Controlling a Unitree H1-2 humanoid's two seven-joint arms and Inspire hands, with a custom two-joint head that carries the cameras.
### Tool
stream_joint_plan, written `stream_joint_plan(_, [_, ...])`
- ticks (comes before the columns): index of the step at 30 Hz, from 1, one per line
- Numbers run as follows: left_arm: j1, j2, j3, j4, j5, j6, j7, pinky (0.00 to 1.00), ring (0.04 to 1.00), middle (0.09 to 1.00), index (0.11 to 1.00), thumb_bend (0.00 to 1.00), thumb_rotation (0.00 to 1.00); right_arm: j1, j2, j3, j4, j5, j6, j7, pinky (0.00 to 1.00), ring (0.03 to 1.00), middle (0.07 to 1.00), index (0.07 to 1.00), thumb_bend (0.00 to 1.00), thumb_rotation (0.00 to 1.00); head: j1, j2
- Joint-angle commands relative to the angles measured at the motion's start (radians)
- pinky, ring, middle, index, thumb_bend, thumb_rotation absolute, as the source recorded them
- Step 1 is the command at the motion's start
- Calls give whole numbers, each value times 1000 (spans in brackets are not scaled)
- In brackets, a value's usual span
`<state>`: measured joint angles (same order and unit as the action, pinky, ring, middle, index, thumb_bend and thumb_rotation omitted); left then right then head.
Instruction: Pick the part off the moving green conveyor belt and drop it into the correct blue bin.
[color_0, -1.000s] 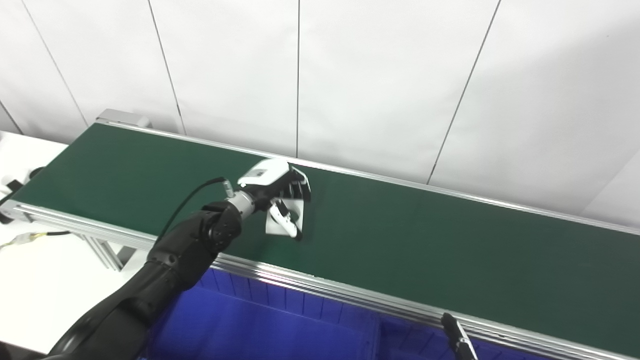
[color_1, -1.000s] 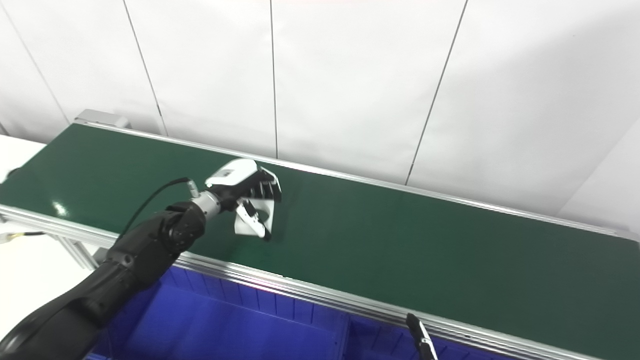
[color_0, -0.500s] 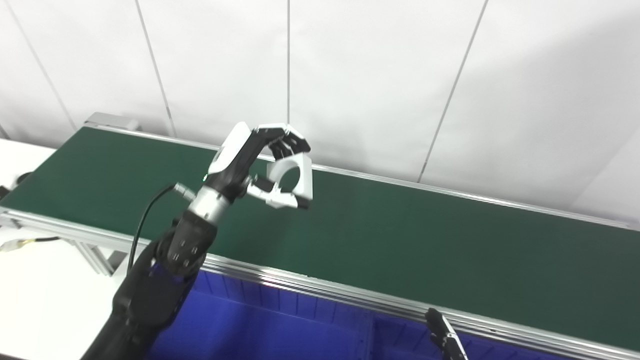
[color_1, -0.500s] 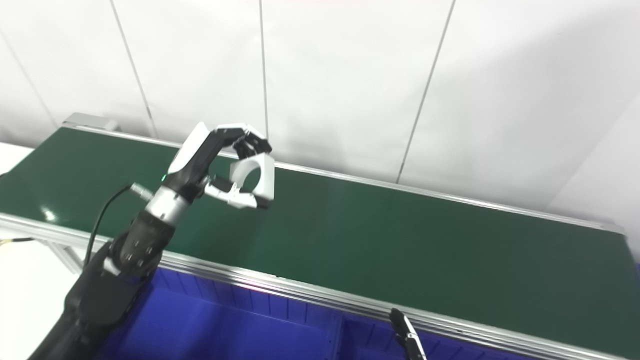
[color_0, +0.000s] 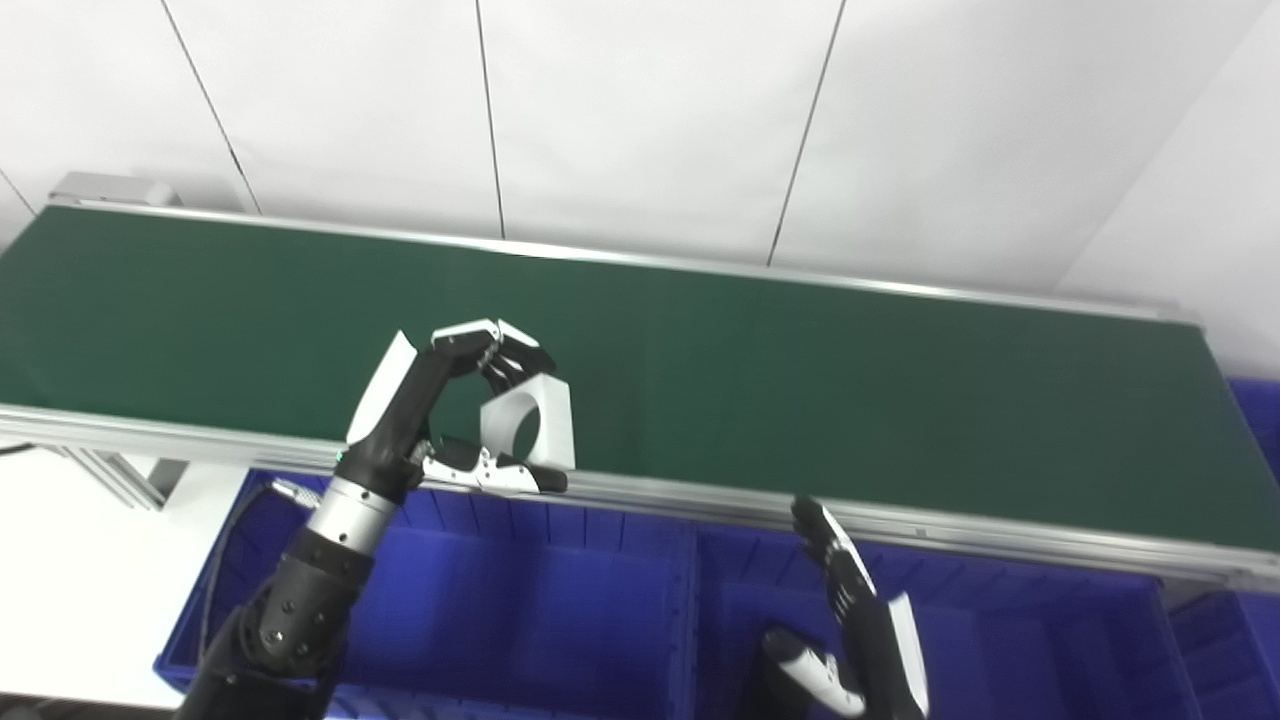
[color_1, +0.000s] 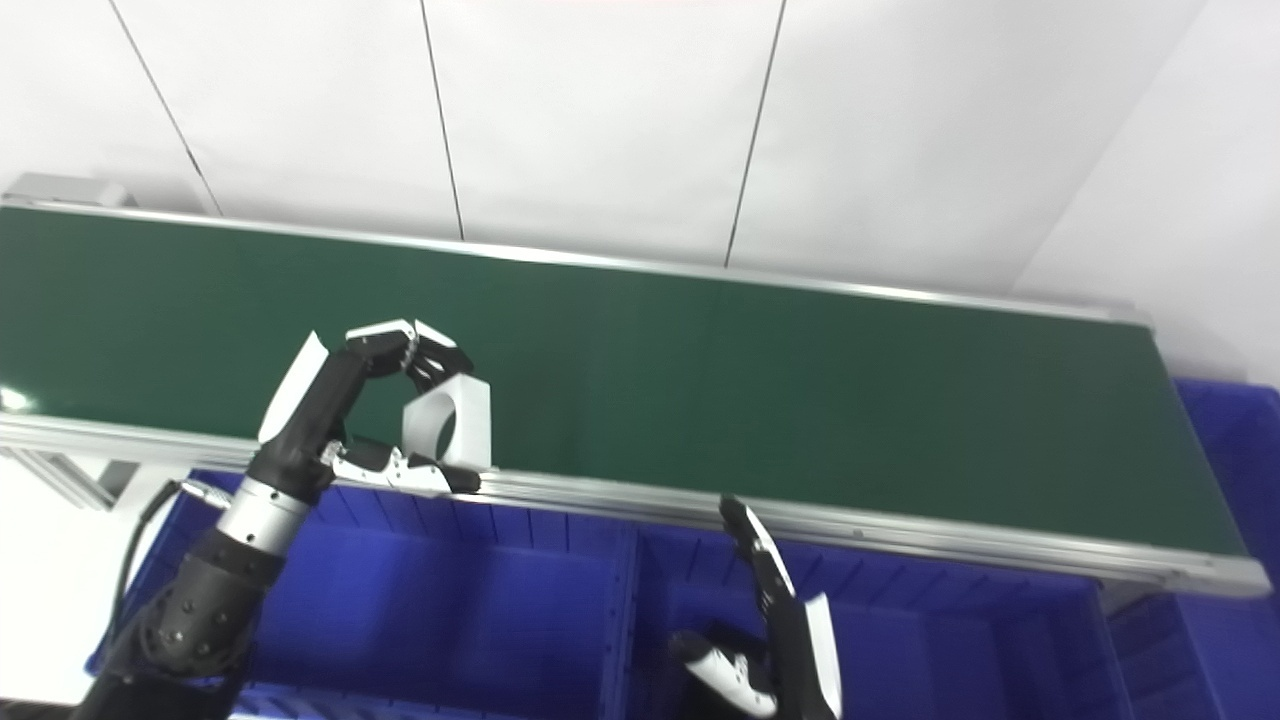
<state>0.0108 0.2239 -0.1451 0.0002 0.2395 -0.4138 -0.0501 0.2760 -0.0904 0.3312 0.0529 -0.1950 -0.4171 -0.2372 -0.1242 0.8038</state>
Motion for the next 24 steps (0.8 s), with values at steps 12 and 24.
stream_joint_plan(12, [91, 11, -84, 96, 106, -20, 0, 405, 406, 488, 542, 495, 0, 12, 34, -52, -70, -37, -50, 38, 870, 876, 885, 888, 931, 771, 19, 44])
stream_joint_plan(24, [74, 1, -113, 188, 252, 45, 25, 384, 388, 470, 556, 492, 0, 21, 48, -82, -90, -35, -44, 69, 855, 882, 880, 879, 933, 775, 32, 57])
